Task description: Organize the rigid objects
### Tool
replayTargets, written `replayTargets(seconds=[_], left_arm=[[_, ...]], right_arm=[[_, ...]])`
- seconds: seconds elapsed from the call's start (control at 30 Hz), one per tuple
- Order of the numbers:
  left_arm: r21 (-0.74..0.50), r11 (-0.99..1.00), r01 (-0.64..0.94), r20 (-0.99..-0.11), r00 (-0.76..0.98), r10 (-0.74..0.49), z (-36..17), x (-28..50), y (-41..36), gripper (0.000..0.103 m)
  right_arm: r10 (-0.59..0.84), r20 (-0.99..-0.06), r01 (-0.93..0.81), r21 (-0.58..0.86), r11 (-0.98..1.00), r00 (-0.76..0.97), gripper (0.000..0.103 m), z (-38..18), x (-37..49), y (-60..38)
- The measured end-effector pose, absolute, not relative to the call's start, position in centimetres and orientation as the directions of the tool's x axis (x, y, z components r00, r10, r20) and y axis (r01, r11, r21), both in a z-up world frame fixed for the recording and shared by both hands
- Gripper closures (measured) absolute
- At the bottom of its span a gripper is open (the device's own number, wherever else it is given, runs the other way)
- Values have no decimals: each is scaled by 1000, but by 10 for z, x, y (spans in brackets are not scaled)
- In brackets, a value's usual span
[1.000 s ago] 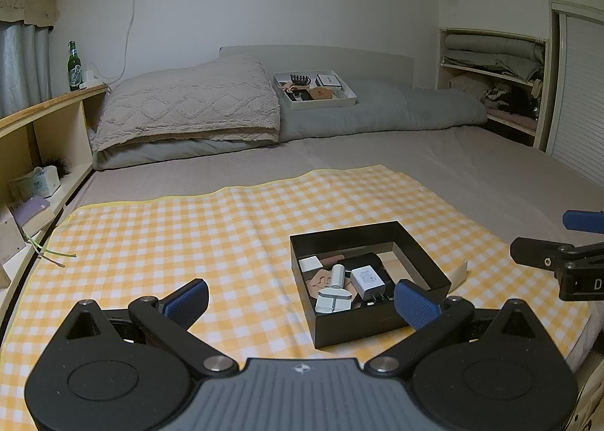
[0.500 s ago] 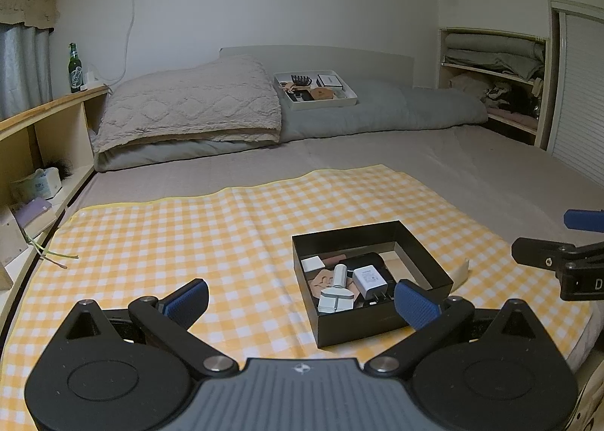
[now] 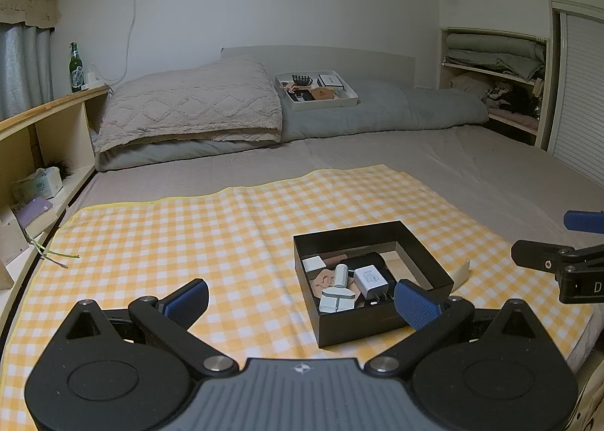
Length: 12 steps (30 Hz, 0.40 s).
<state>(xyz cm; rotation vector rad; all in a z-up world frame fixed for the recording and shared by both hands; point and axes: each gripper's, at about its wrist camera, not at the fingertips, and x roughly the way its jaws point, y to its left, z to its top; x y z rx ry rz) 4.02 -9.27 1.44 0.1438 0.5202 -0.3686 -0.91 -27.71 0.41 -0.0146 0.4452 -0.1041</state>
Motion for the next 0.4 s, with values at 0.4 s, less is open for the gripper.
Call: replayTargets(seconds=[0.4], left_arm=[[42,927,372,-511,806,-300,16,40,-88,0]], right_arm=[[-104,-430,97,-38,995,897,0,4,-9,-277]])
